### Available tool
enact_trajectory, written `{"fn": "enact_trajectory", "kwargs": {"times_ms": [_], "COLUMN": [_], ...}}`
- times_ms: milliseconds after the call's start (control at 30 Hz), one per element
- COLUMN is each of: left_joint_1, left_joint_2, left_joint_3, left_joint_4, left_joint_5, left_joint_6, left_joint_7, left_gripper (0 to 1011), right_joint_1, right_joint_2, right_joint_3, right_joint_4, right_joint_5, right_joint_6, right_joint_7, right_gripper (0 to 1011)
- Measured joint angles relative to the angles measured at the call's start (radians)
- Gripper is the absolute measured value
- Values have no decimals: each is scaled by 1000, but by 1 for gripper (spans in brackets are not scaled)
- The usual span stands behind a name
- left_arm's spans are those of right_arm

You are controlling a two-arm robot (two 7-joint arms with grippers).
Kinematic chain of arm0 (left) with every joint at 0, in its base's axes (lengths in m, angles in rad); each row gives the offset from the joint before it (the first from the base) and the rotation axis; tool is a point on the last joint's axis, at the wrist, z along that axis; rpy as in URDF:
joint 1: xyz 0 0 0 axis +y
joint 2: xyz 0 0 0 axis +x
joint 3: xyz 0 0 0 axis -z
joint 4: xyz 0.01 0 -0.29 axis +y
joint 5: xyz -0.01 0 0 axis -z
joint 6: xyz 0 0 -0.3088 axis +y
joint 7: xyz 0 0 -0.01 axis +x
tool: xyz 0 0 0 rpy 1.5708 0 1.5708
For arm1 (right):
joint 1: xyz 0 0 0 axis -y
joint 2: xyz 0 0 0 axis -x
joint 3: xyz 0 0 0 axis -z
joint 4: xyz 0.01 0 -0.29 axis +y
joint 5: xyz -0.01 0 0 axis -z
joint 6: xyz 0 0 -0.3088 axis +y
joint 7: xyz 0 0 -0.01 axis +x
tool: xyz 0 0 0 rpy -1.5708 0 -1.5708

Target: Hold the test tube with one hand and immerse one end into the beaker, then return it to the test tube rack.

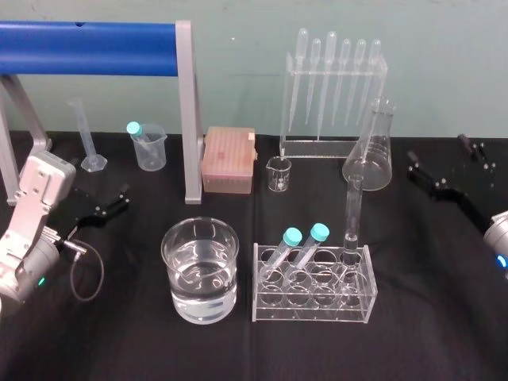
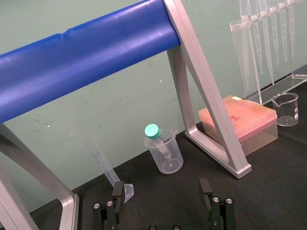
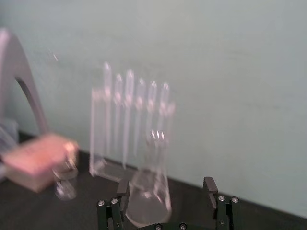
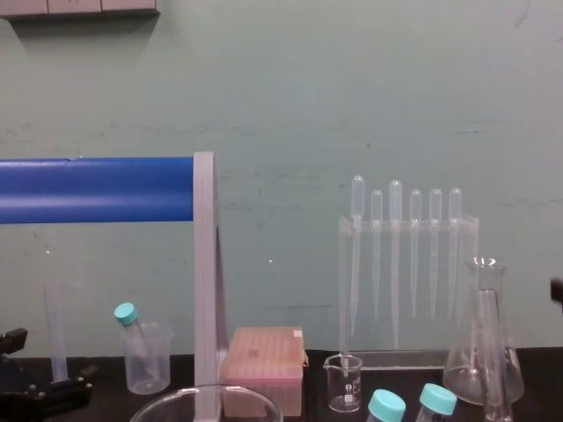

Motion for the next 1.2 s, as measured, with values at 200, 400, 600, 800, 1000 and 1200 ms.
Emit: {"fn": "enact_trajectory", "kwargs": {"times_ms": [200,400,600,800,1000,1200], "left_joint_1": [0,0,0,0,0,0], "left_joint_2": [0,0,0,0,0,0], "left_joint_3": [0,0,0,0,0,0], "left_joint_4": [0,0,0,0,0,0], "left_joint_5": [0,0,0,0,0,0], "left_joint_6": [0,0,0,0,0,0], "left_joint_7": [0,0,0,0,0,0], "left_gripper": [1000,1000,1000,1000,1000,1000], "right_joint_1": [-20,-44,-59,-65,-64,-56], "right_joint_2": [8,24,34,38,42,37], "right_joint_3": [41,60,65,64,53,43], "right_joint_4": [-65,-123,-150,-153,-145,-128], "right_joint_5": [81,139,181,205,215,195], "right_joint_6": [-55,-123,-149,-125,-55,-1], "right_joint_7": [106,246,354,409,451,454], "right_gripper": [1002,1002,1002,1002,1002,1002]}}
